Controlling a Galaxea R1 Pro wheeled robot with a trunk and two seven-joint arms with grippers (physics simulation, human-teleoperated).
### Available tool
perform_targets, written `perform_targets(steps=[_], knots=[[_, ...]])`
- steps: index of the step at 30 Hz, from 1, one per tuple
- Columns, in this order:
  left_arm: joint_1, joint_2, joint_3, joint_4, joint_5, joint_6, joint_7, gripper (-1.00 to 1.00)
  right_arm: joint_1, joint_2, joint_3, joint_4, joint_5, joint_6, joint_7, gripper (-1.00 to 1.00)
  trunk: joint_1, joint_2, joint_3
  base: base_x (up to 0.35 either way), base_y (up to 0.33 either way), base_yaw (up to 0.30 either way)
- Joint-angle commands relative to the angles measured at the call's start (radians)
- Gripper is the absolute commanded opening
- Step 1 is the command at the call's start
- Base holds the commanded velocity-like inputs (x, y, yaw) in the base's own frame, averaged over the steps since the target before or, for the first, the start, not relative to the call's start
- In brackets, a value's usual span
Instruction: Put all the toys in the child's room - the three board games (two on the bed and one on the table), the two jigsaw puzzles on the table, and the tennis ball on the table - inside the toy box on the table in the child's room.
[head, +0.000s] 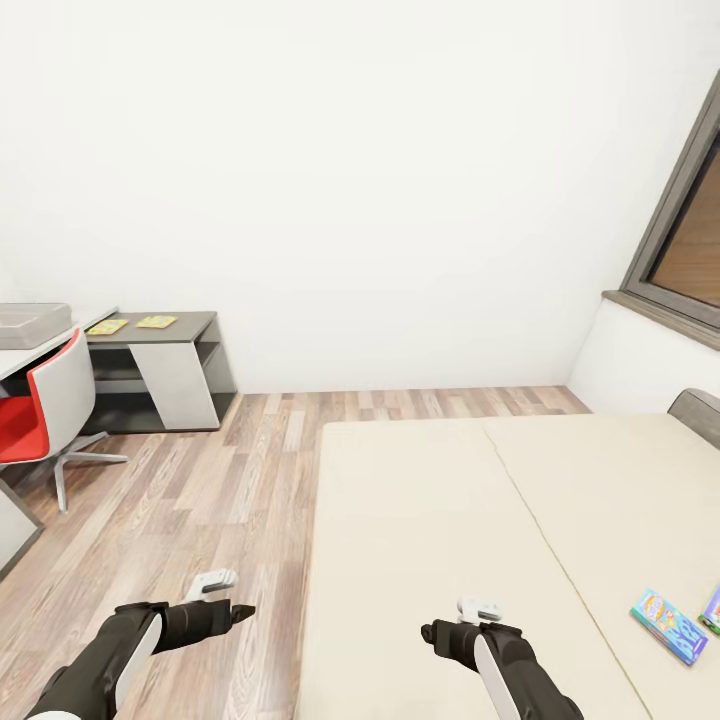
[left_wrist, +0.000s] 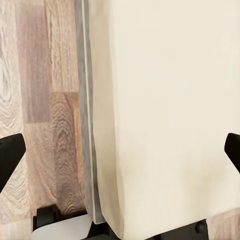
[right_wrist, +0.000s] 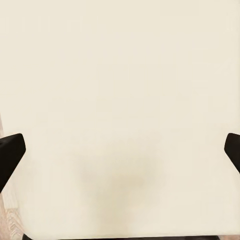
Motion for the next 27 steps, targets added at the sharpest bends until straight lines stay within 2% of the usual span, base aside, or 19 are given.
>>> perform_targets(steps=[1,27], knots=[[-0.001,0.000,0.001,-0.001,0.010,0.009,0.000,1.00,-0.001,0.001,-0.003,-0.002,-0.008,0.005,-0.002,1.00,0.001,-0.002,-0.002,0.000,0.000,0.000],[-0.001,-0.001,0.001,-0.001,0.010,0.008,0.000,1.00,-0.001,0.001,-0.003,-0.001,-0.008,0.005,-0.002,1.00,0.001,-0.002,-0.002,0.044,0.000,0.000]])
